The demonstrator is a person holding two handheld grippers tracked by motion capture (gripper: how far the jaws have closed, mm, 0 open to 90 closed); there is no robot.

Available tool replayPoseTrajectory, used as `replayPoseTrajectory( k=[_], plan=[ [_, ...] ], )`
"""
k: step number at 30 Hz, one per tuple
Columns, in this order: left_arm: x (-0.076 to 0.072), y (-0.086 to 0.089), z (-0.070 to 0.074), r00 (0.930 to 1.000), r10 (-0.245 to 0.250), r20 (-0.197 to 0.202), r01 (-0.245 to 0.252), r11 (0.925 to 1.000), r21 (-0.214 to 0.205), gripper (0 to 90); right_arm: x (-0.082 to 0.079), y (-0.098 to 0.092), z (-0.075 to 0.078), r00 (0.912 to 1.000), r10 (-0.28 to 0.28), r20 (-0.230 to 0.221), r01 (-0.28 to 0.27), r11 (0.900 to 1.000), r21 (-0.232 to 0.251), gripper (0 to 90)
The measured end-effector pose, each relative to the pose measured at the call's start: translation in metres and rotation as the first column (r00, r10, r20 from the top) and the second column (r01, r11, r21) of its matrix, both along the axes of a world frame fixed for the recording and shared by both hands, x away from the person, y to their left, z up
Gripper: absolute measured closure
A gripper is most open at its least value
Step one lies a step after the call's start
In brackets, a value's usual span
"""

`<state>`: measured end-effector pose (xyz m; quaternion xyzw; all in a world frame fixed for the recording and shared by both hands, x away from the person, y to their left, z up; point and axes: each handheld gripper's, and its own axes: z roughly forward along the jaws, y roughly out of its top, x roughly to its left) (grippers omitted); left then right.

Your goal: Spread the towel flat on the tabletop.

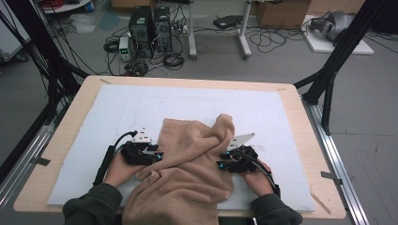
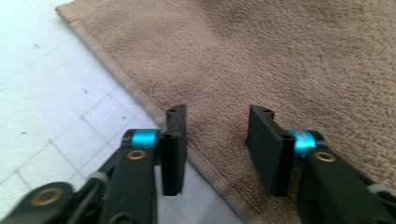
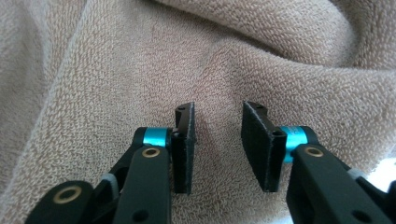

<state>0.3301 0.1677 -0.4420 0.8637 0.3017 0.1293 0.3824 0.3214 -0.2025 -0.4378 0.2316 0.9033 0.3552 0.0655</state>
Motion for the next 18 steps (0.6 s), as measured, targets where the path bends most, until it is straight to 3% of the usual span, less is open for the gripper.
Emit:
replayPoseTrajectory(
  k=[2,3,4,6,8,10,13,15,18],
  plan=[
    [-0.002,-0.002,0.001,1.0000,-0.004,0.008,0.004,0.9999,0.011,70.1,0.001,-0.001,-0.001,1.0000,-0.006,0.000,0.006,0.9999,0.010,70.1],
    [-0.004,-0.004,0.001,0.9997,-0.010,0.022,0.010,0.9996,0.026,80.9,0.001,-0.001,-0.001,1.0000,-0.007,-0.003,0.008,0.9999,0.015,72.2],
    [-0.006,-0.007,0.002,0.9994,-0.009,0.034,0.007,0.9990,0.045,85.1,0.002,-0.001,-0.002,1.0000,-0.004,-0.002,0.004,0.9997,0.022,79.1],
    [-0.007,-0.009,0.003,0.9993,-0.004,0.037,0.001,0.9984,0.057,86.0,0.002,-0.001,-0.002,0.9999,0.007,-0.008,-0.007,0.9994,0.033,83.7],
    [-0.005,-0.006,0.003,0.9999,0.004,0.015,-0.004,0.9993,0.038,86.5,0.003,-0.001,-0.002,0.9999,0.013,-0.010,-0.013,0.9994,0.033,84.4],
    [-0.008,-0.003,0.005,0.9989,0.023,0.040,-0.025,0.9982,0.055,86.7,0.002,-0.001,0.000,0.9998,0.022,0.000,-0.022,0.9996,0.018,85.3],
    [-0.018,0.013,0.010,0.9960,0.061,0.066,-0.063,0.9974,0.036,86.8,-0.001,-0.003,0.004,0.9997,0.014,0.020,-0.015,0.9996,0.023,85.3],
    [-0.025,0.020,0.015,0.9945,0.066,0.081,-0.070,0.9963,0.051,86.9,-0.005,-0.004,0.010,0.9993,0.023,0.030,-0.025,0.9987,0.044,85.3],
    [-0.035,0.029,0.020,0.9928,0.071,0.096,-0.074,0.9967,0.033,86.9,-0.009,-0.003,0.015,0.9987,0.036,0.036,-0.038,0.9983,0.045,85.3]
  ],
)
